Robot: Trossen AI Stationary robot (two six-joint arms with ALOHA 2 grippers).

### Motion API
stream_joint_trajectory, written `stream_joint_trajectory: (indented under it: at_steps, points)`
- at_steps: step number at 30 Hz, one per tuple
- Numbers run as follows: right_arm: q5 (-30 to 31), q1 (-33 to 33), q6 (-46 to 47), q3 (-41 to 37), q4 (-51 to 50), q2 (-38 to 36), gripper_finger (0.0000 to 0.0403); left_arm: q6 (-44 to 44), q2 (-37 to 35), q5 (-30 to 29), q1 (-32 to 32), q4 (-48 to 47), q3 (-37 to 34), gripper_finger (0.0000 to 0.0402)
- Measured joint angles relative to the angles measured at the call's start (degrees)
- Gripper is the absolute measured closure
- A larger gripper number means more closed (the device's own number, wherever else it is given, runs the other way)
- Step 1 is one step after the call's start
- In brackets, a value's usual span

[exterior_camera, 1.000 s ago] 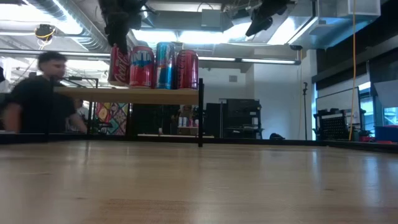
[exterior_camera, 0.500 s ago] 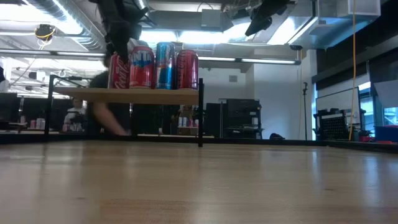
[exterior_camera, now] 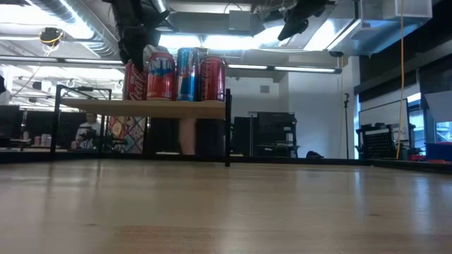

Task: Place canned beverage on shelf
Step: Put the top red-white soda can on the shelf, then put the red-white soda can on the shelf aligned with the other red-white soda can

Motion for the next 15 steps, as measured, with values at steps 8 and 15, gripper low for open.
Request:
stream_joint_trajectory:
  at_steps: [8,15]
  points:
    - [0.0,0.0,0.0,0.0,0.4,0.0,0.0155,-0.3,-0.5,-0.8,-1.5,-2.8,9.5,0.005]
    - [0.0,0.0,1.8,0.0,0.4,0.0,0.0155,-9.1,-1.0,2.1,-4.2,-5.5,19.9,0.005]
